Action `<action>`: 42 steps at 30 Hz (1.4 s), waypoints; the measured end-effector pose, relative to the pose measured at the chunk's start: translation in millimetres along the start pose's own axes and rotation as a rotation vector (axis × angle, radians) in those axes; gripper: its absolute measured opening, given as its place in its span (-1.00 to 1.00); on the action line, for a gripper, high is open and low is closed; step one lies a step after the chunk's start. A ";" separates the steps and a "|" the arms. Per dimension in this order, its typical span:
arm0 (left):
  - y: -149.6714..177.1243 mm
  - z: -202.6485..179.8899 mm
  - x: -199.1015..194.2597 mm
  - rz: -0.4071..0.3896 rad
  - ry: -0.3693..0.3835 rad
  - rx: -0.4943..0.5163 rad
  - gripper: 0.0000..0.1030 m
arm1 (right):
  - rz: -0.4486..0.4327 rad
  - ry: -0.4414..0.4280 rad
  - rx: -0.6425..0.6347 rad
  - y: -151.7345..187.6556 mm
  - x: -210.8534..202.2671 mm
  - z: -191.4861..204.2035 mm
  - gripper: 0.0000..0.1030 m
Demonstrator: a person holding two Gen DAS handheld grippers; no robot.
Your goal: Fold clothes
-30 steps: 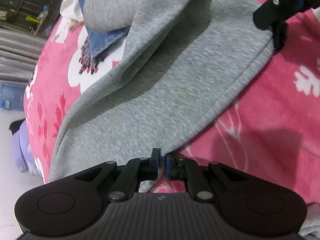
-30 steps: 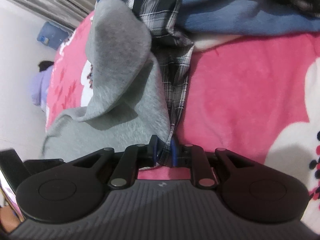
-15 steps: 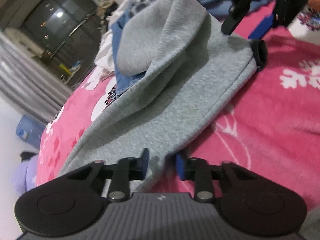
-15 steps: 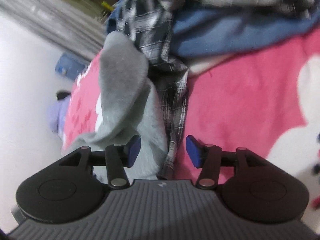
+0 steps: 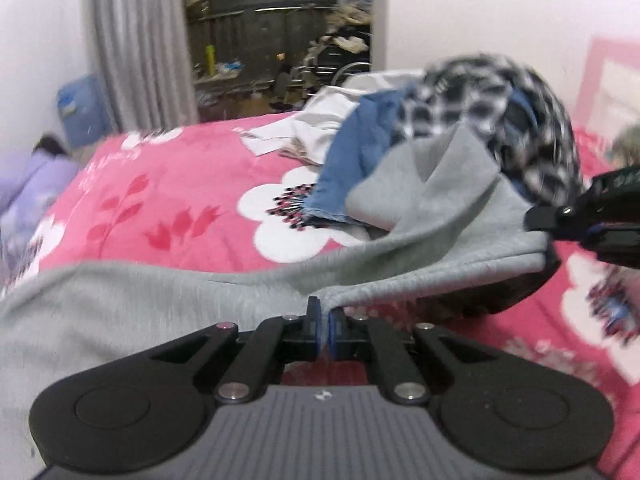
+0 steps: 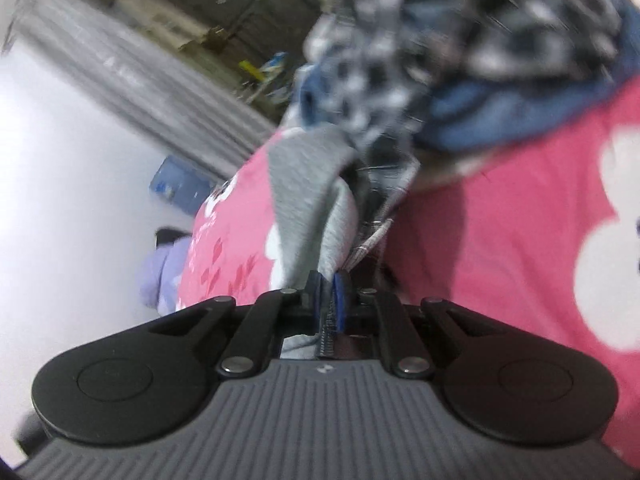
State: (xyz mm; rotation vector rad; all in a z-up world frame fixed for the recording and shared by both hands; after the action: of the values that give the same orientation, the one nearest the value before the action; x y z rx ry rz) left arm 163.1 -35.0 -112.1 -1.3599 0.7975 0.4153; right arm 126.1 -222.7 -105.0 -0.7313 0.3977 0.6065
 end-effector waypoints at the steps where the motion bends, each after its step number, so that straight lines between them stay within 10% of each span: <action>1: 3.9 8.0 -3.3 0.012 0.003 -0.027 -0.92 | 0.005 0.013 -0.051 -1.4 -0.7 11.7 -0.89; 8: 57.2 58.8 11.3 0.097 -0.062 -0.211 -0.92 | 0.099 0.281 -0.148 4.4 42.6 6.1 -0.60; 12: 77.7 83.4 9.4 0.070 -0.079 -0.362 -0.92 | -0.025 0.136 -0.058 2.5 3.8 15.9 -0.18; 16: 88.8 113.2 12.3 0.050 -0.091 -0.531 -0.92 | 0.110 0.057 -0.071 23.4 24.1 28.6 0.19; 23: 89.1 124.8 13.2 -0.010 -0.121 -0.502 -0.92 | 0.281 0.068 0.563 56.3 99.6 -39.2 0.23; 29: 87.6 128.4 17.0 -0.052 -0.144 -0.506 -0.91 | 0.214 -0.040 0.629 62.8 125.7 -27.8 0.26; 31: 91.1 128.7 19.9 -0.062 -0.170 -0.482 -0.91 | 0.187 -0.055 0.618 57.2 139.8 -24.6 -0.16; 33: 93.5 126.7 22.0 -0.067 -0.188 -0.447 -0.91 | 0.125 -0.017 0.549 39.9 139.6 -19.6 -0.86; 36: 84.6 112.5 14.9 -0.109 -0.150 -0.372 -0.91 | -0.029 -0.015 0.325 3.6 112.2 18.1 -0.88; 42: 72.4 62.0 -0.5 -0.171 -0.060 -0.171 -0.91 | -0.229 0.271 -0.487 -13.1 20.1 126.0 -0.88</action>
State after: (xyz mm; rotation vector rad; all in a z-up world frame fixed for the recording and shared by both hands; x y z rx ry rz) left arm 129.4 39.0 -161.9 -1.5545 0.6013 0.3945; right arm 165.9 -132.3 -23.1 -1.3152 0.4113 0.3878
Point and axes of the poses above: each gripper's, at about its wrist camera, not at the fingertips, and x roughly the way its jaws point, z to its left, y to its underside, the point moved 10 cm from there along x, roughly the way its jaws point, and after that the axes turned 4 degrees about z, right-handed, at the moved point
